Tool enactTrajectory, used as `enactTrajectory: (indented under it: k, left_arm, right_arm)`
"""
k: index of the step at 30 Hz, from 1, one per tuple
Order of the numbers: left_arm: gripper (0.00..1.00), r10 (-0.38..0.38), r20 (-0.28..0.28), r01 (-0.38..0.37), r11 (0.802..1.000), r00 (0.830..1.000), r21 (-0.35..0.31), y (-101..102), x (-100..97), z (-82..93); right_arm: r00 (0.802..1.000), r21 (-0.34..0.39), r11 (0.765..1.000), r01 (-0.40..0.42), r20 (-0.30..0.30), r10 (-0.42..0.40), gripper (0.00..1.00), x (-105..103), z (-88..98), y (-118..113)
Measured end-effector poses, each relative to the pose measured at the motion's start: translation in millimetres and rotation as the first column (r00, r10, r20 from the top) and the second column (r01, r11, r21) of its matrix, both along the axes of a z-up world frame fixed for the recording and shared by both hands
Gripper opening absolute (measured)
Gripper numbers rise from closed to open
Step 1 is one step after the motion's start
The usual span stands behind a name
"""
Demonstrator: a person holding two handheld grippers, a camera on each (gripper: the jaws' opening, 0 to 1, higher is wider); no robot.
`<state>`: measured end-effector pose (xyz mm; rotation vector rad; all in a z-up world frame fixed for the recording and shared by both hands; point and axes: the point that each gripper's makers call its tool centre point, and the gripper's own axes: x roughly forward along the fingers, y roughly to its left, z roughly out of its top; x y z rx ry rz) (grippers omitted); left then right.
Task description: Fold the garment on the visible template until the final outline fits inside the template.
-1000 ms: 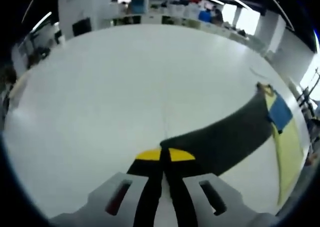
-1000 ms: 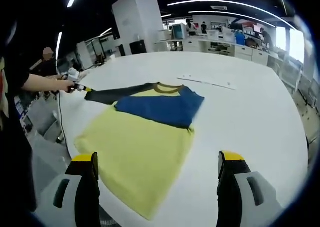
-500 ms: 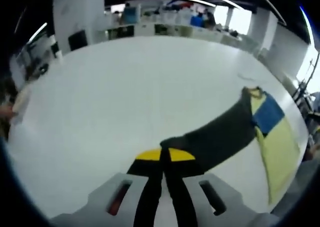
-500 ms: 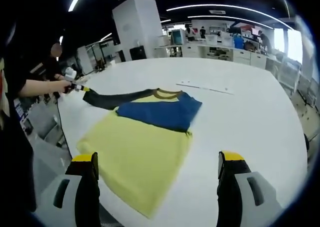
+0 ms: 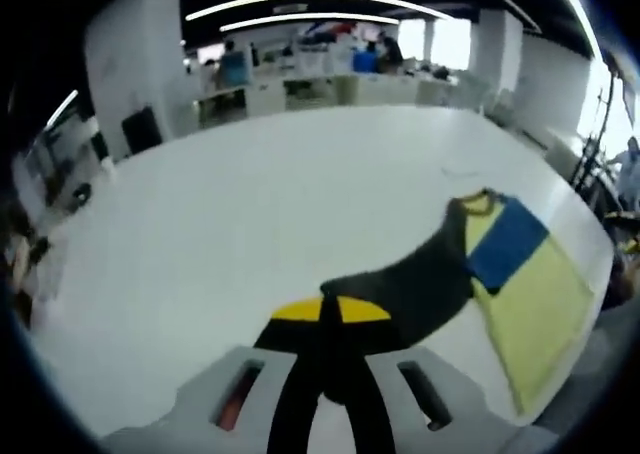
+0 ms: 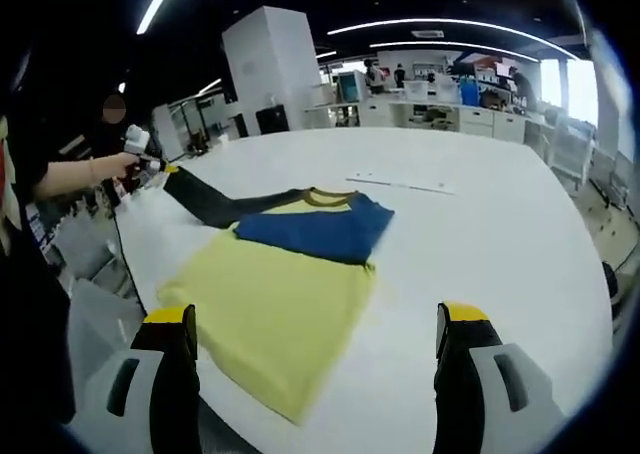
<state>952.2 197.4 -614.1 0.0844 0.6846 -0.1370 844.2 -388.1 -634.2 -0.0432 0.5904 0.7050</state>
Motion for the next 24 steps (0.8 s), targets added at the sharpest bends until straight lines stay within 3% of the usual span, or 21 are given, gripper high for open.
enactTrajectory:
  k: [24]
  left_arm:
    - [0.00,-0.135,0.095,0.135,0.991,0.986,0.009,-90,13.4,66.0]
  right_arm:
    - [0.999,0.036,0.999,0.023,0.045,-0.024,1.00,-21,17.0,-27]
